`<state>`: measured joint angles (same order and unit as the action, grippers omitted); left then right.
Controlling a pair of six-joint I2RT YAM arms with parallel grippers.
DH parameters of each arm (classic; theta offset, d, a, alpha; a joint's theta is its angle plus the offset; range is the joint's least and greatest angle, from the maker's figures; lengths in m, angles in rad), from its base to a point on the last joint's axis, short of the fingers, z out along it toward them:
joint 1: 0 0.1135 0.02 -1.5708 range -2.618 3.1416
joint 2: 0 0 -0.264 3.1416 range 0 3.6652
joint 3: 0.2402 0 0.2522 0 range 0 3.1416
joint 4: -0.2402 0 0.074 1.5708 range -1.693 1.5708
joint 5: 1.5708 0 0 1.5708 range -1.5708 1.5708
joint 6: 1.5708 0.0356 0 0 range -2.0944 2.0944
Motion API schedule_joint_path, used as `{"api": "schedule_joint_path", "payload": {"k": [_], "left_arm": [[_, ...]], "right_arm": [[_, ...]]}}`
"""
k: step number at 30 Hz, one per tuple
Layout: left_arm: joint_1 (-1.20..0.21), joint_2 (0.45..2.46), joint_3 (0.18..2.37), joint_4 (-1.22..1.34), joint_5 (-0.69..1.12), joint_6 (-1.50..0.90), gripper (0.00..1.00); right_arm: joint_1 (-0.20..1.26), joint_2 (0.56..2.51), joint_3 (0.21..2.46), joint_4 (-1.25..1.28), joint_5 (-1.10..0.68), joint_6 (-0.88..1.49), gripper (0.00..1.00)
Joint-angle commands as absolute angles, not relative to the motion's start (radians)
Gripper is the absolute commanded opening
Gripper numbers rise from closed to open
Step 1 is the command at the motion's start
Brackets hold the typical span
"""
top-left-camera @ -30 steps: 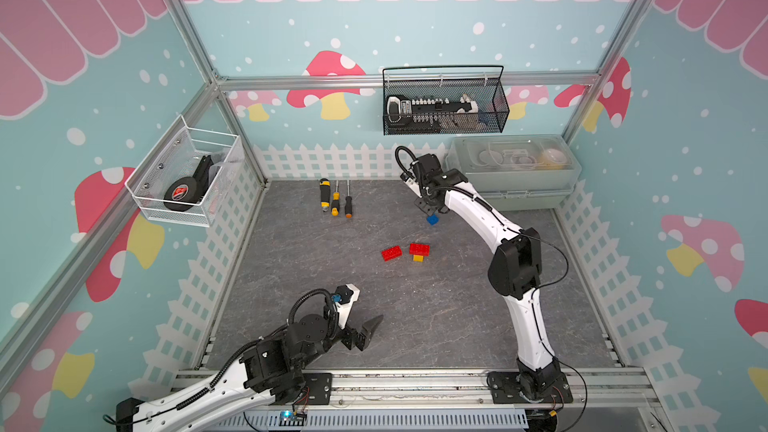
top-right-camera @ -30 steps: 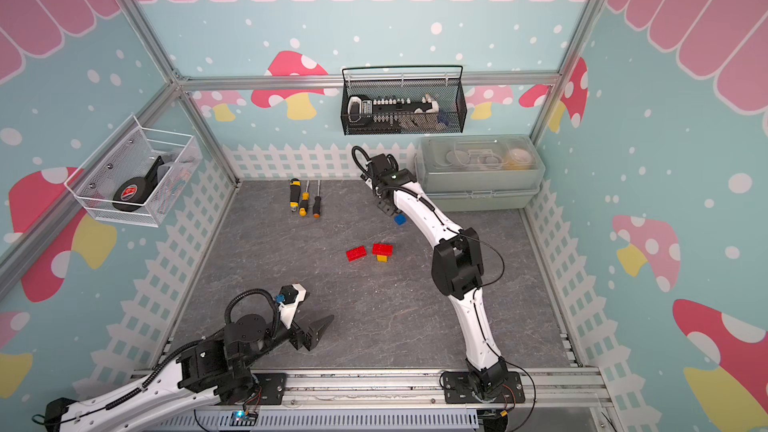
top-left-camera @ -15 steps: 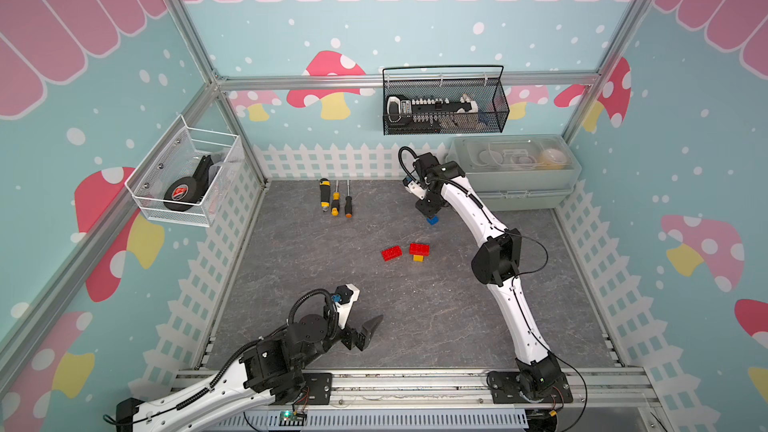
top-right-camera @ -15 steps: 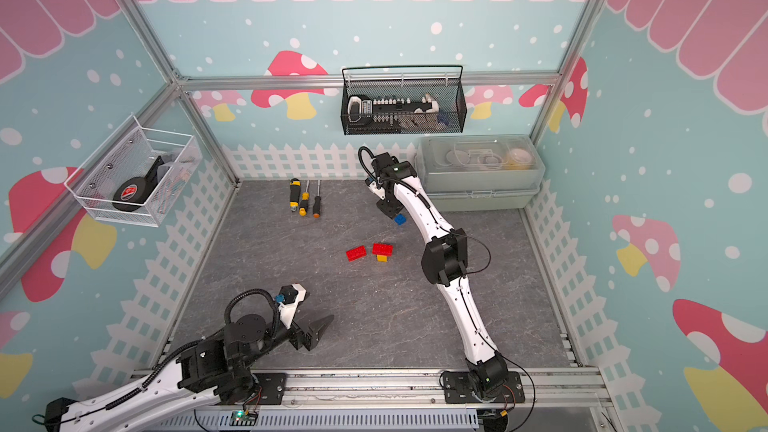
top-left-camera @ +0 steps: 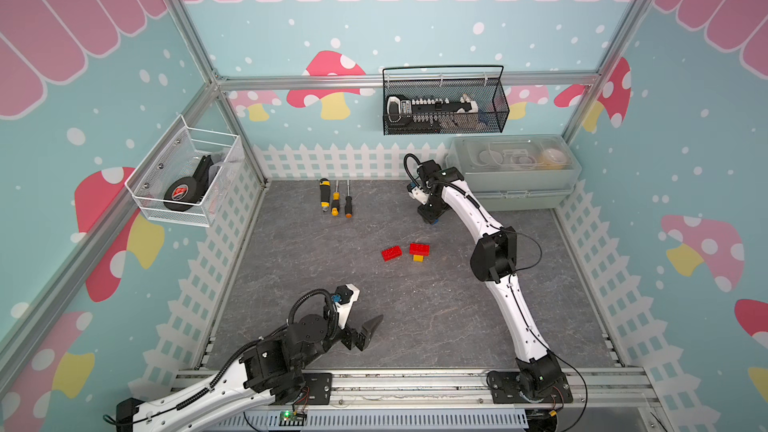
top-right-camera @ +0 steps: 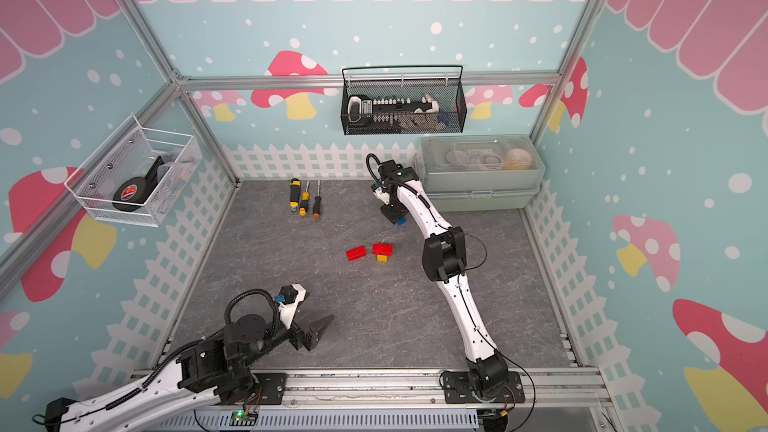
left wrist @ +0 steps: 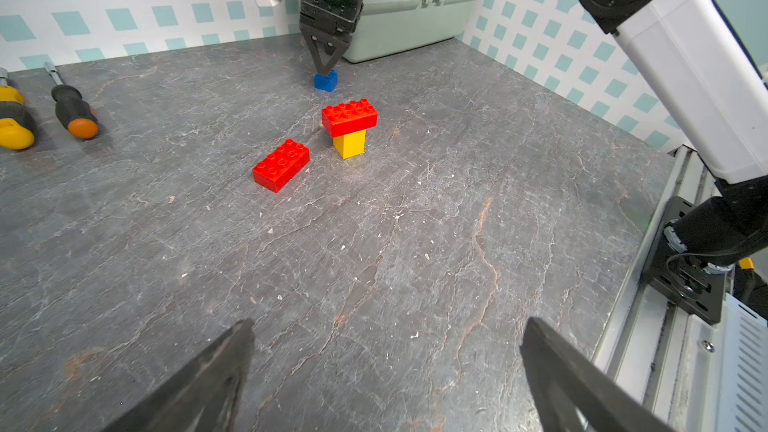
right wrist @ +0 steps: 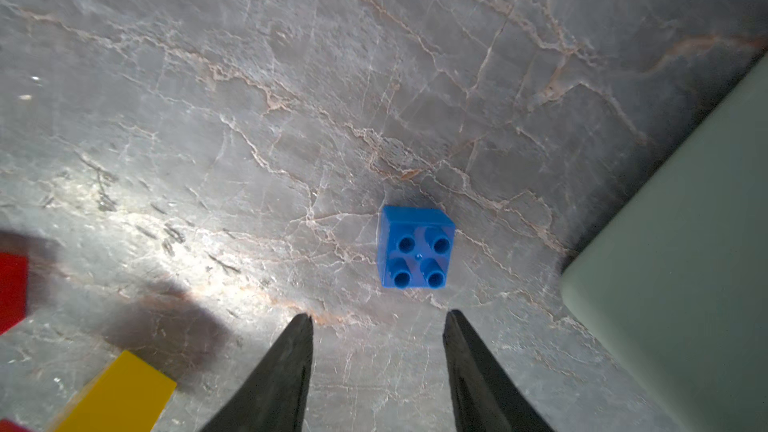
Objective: Assemble the letter f with lego
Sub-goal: Pick up the lego brick from the center of the board.
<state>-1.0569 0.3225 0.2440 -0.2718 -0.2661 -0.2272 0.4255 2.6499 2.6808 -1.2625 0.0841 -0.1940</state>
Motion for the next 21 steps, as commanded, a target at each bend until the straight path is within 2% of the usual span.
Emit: {"api": "schedule_joint_path", "payload": {"k": [1,21], "left_arm": [[-1.064,0.314,0.231,-0.265,-0.28,-0.209,0.99],[-1.063,0.323,0.232,-0.264,-0.293,-0.212,0.99]], "right_arm": [[0.415,2.673,2.689,-1.251,0.066,-0.165,0.55],[0.383,2.727,2.689,-1.206,0.066,-0.169,0.56]]}}
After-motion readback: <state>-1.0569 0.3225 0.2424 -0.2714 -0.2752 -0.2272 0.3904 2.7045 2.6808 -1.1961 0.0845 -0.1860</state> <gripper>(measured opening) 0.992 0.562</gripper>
